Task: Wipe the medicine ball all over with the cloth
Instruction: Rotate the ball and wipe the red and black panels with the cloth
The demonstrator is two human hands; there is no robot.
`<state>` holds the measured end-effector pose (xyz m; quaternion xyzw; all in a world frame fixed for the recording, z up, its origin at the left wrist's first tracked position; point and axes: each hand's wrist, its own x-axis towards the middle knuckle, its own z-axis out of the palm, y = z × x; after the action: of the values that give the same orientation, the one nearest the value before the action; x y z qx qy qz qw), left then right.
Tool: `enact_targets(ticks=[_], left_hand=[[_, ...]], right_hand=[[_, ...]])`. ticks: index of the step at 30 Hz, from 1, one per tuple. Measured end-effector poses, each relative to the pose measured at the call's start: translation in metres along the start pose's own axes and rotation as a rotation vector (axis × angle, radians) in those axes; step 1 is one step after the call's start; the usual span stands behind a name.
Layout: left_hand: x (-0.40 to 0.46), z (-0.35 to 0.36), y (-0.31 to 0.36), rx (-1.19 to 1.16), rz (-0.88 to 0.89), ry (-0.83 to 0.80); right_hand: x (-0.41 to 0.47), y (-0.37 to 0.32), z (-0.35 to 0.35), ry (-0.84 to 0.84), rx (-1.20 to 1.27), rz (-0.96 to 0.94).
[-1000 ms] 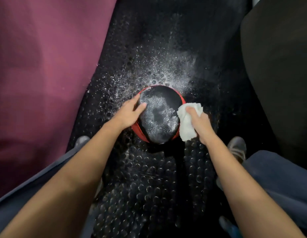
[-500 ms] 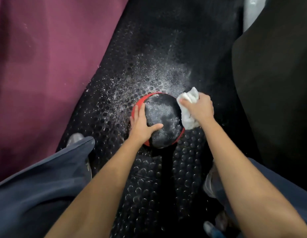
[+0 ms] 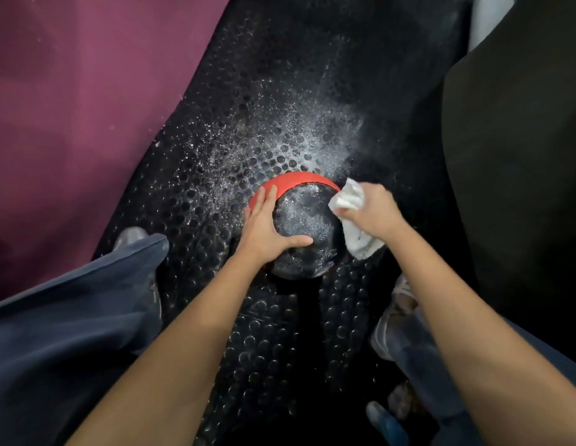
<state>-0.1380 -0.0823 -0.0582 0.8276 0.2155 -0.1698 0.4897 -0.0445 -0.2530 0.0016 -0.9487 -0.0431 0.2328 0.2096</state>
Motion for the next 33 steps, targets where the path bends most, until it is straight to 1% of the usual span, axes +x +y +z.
enact_targets(ticks=[2, 3, 6, 8, 11, 12, 14, 16, 17, 21, 22, 24, 26, 27, 28, 30, 33], left_hand=[[0.001, -0.002, -0.001, -0.013, -0.002, -0.005], [0.001, -0.002, -0.001, -0.020, -0.005, -0.002], [-0.002, 0.001, 0.002, -0.017, -0.019, 0.001], [-0.002, 0.004, 0.005, 0.003, -0.034, 0.003], [-0.003, 0.006, 0.008, -0.002, -0.045, 0.013], [-0.003, 0.007, 0.008, -0.002, -0.047, 0.012], [-0.005, 0.008, 0.007, -0.002, -0.045, 0.003], [-0.004, 0.007, 0.007, -0.001, -0.035, -0.004], [-0.002, 0.006, 0.008, 0.005, -0.041, -0.008], [-0.001, 0.005, 0.009, 0.023, -0.069, -0.009], [-0.001, 0.005, 0.008, 0.019, -0.066, -0.006], [-0.002, 0.004, 0.004, 0.011, -0.059, -0.002], [-0.001, 0.003, 0.006, 0.010, -0.058, -0.015], [-0.001, 0.003, 0.008, 0.014, -0.062, -0.019], [-0.001, 0.003, 0.010, 0.022, -0.068, -0.022], [-0.001, 0.004, 0.012, 0.038, -0.083, -0.024], [-0.001, 0.003, 0.008, 0.044, -0.075, -0.007]], right_hand=[[0.009, -0.007, -0.007, 0.057, 0.021, -0.018], [0.013, -0.011, -0.008, 0.085, -0.015, -0.018], [0.020, -0.031, 0.000, 0.083, -0.221, -0.034], [0.020, -0.047, 0.011, 0.102, -0.311, -0.092], [0.019, -0.061, 0.017, 0.120, -0.429, -0.234], [0.021, -0.058, 0.014, 0.112, -0.451, -0.224], [0.026, -0.043, 0.003, 0.082, -0.442, -0.126], [0.028, -0.033, -0.002, 0.076, -0.384, -0.025], [0.028, -0.036, 0.001, 0.081, -0.369, -0.025], [0.024, -0.065, 0.015, 0.084, -0.430, -0.243], [0.025, -0.064, 0.014, 0.076, -0.452, -0.259], [0.030, -0.047, 0.007, 0.068, -0.463, -0.189], [0.030, -0.028, 0.000, 0.089, -0.425, -0.070], [0.028, -0.026, 0.001, 0.101, -0.409, -0.047], [0.027, -0.029, 0.003, 0.113, -0.400, -0.063], [0.022, -0.044, 0.009, 0.132, -0.406, -0.156], [0.017, -0.048, 0.011, 0.097, -0.457, -0.318]])
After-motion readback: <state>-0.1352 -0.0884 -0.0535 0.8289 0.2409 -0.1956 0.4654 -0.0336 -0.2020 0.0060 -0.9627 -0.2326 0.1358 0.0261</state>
